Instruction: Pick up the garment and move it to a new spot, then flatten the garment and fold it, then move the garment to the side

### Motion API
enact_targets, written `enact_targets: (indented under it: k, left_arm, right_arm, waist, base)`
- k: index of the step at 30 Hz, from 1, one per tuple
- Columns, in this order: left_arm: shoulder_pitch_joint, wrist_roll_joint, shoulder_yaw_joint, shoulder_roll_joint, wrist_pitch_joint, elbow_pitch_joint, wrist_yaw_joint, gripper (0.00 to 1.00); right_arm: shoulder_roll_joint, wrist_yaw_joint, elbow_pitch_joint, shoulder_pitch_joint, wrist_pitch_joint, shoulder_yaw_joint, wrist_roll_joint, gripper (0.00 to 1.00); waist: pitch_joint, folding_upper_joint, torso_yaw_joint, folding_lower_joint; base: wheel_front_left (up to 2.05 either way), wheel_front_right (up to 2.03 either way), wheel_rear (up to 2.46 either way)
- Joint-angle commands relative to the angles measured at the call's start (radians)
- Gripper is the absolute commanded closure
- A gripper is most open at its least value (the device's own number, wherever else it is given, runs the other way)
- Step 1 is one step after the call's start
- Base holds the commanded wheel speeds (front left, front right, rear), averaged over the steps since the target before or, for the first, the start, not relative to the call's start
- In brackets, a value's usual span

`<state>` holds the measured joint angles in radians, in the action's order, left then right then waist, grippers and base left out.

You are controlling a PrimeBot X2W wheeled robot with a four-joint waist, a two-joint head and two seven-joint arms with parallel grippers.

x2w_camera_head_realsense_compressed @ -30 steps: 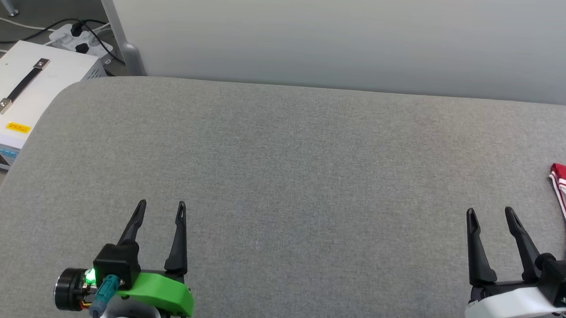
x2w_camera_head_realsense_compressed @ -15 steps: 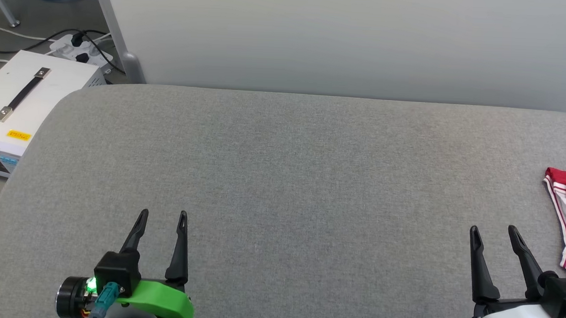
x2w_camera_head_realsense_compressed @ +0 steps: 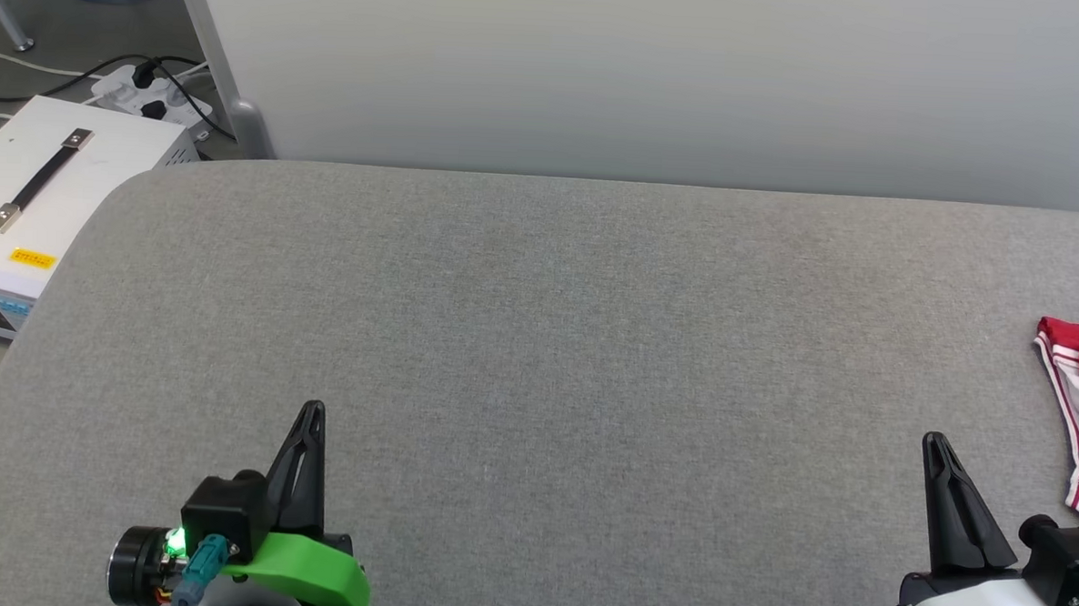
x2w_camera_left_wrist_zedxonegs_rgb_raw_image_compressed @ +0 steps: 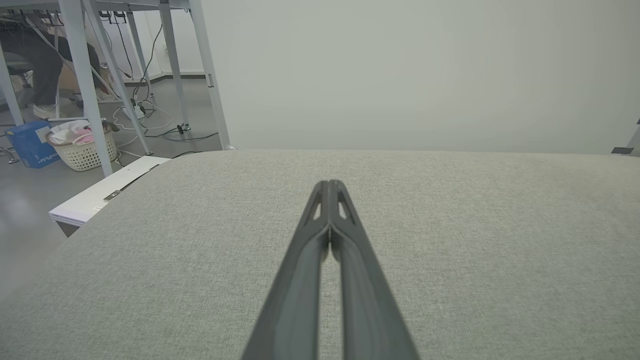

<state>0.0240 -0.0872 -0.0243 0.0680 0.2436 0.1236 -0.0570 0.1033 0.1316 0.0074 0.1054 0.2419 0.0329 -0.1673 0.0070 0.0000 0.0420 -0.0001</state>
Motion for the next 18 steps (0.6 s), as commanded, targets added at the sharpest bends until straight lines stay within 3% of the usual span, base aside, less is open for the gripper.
enact_targets:
  k: [1, 18]
  left_arm:
    - [-0.002, 0.006, 0.002, -0.001, -0.008, -0.005, 0.004, 1.00]
    - [-0.005, 0.019, 0.006, -0.004, -0.046, -0.024, 0.012, 1.00]
  right_arm:
    - [-0.002, 0.000, -0.001, -0.007, -0.005, -0.001, 0.009, 1.00]
    - [-0.010, 0.000, -0.002, -0.023, -0.044, -0.006, 0.035, 1.00]
  waist:
    - [0.000, 0.0000, -0.001, 0.0001]
    - [-0.001, 0.0000, -0.007, 0.0001]
  base:
    - [0.00, 0.00, 0.00]
    - [0.00, 0.00, 0.00]
